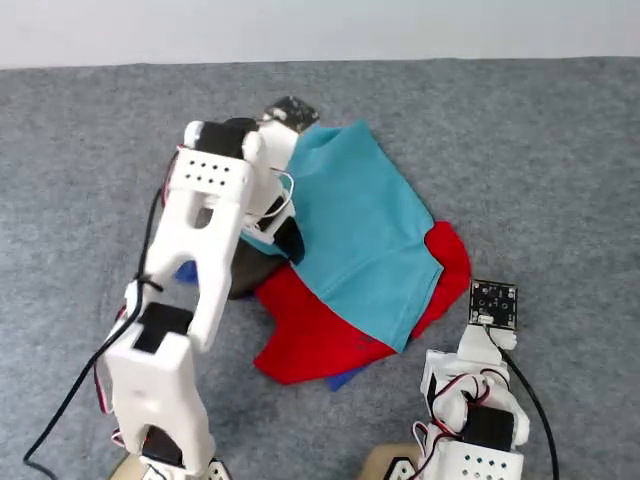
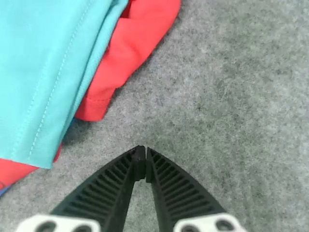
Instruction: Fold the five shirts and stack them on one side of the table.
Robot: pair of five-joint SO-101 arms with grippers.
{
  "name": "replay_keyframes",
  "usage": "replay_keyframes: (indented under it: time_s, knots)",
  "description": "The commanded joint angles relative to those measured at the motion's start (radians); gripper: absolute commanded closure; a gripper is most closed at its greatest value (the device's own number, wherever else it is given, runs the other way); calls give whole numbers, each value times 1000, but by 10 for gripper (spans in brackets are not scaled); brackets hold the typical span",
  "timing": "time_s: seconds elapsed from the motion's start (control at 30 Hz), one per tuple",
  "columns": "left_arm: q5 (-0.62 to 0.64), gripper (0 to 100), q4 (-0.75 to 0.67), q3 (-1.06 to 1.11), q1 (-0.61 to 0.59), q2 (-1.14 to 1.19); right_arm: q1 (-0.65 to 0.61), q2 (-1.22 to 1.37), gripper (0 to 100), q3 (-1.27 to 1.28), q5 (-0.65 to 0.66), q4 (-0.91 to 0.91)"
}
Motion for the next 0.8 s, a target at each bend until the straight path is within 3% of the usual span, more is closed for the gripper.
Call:
replay_keyframes:
  time_s: [0.0,0.17,0.4,0.77]
  knots:
    - [-8,674,-72,-31,2,52,8,-12,988,15,-5,-19]
    - [-8,709,-120,-31,20,149,8,-12,988,15,-5,-19]
    - [-12,998,-126,-33,48,186,8,-12,988,15,-5,-19]
    - [-6,996,-72,-134,-68,-8,8,-12,988,15,-5,-19]
